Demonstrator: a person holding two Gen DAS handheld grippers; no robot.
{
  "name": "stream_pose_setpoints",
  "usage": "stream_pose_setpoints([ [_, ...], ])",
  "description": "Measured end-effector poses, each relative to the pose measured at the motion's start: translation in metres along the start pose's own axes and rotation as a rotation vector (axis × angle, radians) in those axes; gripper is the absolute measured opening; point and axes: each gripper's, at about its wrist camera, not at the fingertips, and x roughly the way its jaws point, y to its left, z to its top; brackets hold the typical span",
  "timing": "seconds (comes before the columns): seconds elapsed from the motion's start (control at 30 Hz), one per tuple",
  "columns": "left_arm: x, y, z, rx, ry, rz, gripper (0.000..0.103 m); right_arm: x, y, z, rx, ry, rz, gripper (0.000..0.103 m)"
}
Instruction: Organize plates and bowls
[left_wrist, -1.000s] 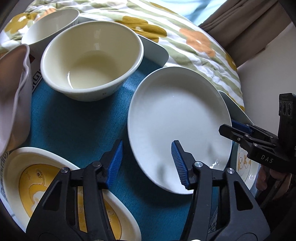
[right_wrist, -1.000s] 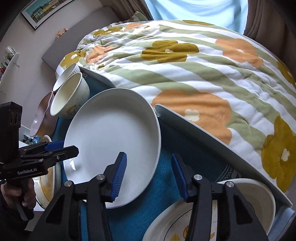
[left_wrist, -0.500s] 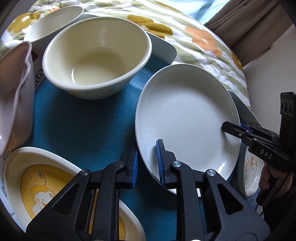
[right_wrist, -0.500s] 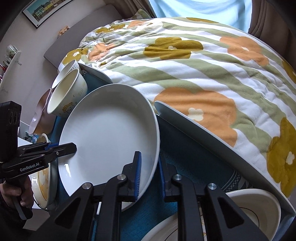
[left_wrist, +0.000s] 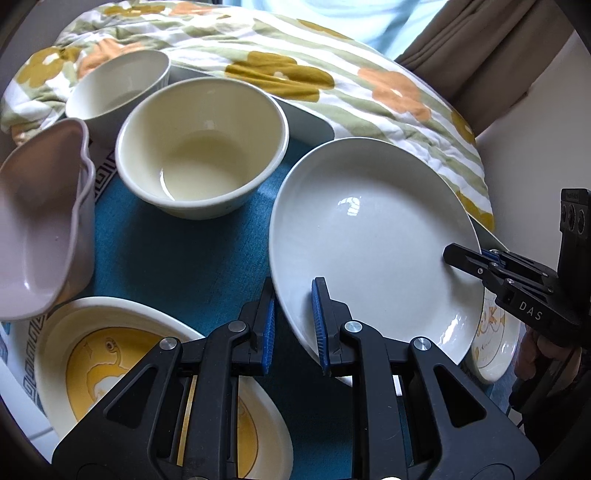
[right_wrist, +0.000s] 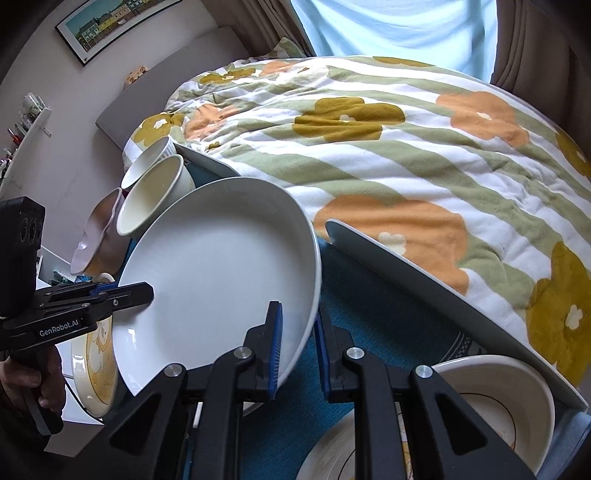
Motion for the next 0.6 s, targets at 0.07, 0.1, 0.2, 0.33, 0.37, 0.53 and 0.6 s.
stream_pose_setpoints([
  [0.07,-0.015,0.001,-0.001,0.013,-0.02,-0.001,0.016,-0.01,0.008,0.0,-0.001,-0.021,-0.003,0.016],
  [0.1,-0.022,0.001,-0.002,0.018,-0.03,-0.004,0.016,-0.016,0.013,-0.001,-0.002,-0.032,-0.004,0.016],
  [0.2,-0.047,0.005,-0.005,0.051,-0.062,-0.016,0.016,-0.035,0.03,-0.004,0.002,-0.062,-0.013,0.016],
  [0.33,-0.078,0.014,-0.012,0.099,-0.085,-0.032,0.016,-0.057,0.058,-0.014,0.019,-0.088,-0.038,0.016],
  [0.37,-0.085,0.018,-0.015,0.111,-0.089,-0.041,0.016,-0.062,0.067,-0.017,0.024,-0.094,-0.045,0.016],
  [0.53,-0.112,0.051,-0.031,0.168,-0.075,-0.081,0.016,-0.074,0.114,-0.041,0.069,-0.115,-0.083,0.016],
  [0.6,-0.118,0.063,-0.039,0.19,-0.062,-0.088,0.016,-0.074,0.131,-0.053,0.098,-0.121,-0.091,0.016],
])
